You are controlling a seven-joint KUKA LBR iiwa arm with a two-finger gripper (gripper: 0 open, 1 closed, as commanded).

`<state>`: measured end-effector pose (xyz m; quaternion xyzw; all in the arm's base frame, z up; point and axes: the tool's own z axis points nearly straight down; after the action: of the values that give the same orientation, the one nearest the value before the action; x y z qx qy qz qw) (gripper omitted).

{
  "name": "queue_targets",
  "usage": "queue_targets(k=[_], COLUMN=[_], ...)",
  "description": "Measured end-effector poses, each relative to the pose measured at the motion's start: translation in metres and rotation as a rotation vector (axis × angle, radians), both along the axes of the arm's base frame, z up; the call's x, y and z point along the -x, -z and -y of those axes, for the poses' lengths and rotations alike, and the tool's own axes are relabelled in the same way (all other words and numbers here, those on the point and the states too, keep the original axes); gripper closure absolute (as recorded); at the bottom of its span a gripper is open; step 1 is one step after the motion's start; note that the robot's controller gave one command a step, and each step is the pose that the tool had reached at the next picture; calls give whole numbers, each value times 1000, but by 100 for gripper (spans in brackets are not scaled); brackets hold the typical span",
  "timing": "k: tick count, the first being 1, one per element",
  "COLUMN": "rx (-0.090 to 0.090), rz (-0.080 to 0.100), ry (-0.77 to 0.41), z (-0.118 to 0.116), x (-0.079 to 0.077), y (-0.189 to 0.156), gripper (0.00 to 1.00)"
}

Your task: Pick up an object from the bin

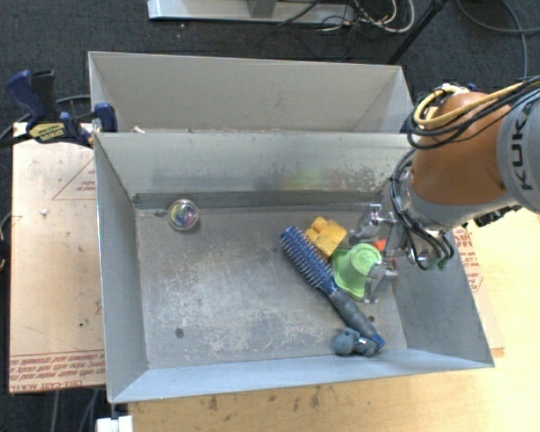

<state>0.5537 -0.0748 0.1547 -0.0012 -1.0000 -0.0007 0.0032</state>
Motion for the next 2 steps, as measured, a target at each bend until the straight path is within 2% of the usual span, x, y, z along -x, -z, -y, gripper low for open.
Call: queue_targets(k=[1, 2], rx=[3, 3], rz=[27, 11], ry=[0, 57], z=[12, -4], x=[-53, -78], y=[46, 81], gripper=[0, 0])
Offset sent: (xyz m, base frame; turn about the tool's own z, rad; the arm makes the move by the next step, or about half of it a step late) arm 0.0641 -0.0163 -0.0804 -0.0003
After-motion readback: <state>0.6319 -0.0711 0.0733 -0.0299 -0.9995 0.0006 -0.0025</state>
